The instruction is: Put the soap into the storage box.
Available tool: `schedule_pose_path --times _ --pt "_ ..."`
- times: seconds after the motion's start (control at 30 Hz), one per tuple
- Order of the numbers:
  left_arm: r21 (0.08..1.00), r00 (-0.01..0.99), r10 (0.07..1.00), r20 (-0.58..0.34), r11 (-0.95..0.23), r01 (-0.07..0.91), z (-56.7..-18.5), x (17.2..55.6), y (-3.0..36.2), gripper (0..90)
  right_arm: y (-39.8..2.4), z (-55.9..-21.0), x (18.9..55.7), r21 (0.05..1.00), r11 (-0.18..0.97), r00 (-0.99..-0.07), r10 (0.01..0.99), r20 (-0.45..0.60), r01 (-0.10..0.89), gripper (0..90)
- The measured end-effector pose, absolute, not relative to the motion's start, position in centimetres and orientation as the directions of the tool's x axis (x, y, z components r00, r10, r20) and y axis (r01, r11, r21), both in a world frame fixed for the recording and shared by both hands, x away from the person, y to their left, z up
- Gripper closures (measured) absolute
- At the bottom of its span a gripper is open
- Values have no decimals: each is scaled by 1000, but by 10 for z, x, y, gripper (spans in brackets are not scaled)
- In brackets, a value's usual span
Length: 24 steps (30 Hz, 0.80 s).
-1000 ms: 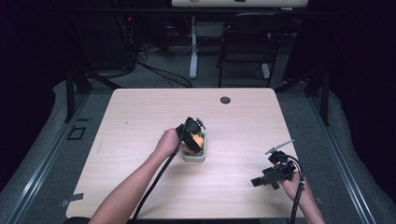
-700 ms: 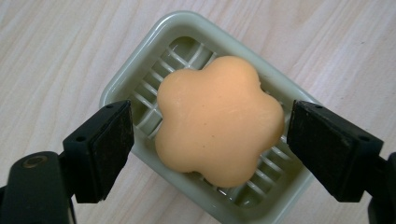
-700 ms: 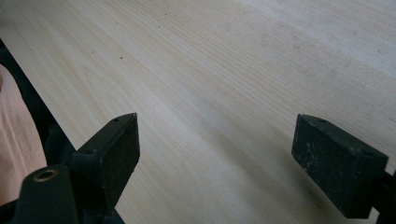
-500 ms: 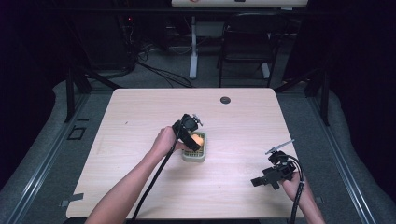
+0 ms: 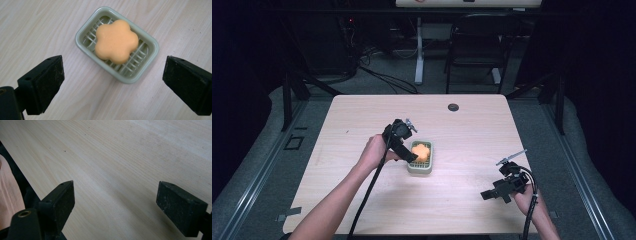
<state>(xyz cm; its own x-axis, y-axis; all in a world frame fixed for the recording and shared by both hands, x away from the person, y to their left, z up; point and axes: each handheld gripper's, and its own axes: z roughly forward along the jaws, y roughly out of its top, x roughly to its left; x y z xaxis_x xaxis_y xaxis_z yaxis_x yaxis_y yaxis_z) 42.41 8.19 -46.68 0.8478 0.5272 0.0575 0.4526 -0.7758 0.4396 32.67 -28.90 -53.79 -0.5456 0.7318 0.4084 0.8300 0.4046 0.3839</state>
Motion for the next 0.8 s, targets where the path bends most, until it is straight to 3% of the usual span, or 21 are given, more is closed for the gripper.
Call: schedule_pose_path --times 0.8 --pt "439 795 605 39 -725 531 -473 361 165 1 -290 -537 328 373 438 -568 720 399 818 150"
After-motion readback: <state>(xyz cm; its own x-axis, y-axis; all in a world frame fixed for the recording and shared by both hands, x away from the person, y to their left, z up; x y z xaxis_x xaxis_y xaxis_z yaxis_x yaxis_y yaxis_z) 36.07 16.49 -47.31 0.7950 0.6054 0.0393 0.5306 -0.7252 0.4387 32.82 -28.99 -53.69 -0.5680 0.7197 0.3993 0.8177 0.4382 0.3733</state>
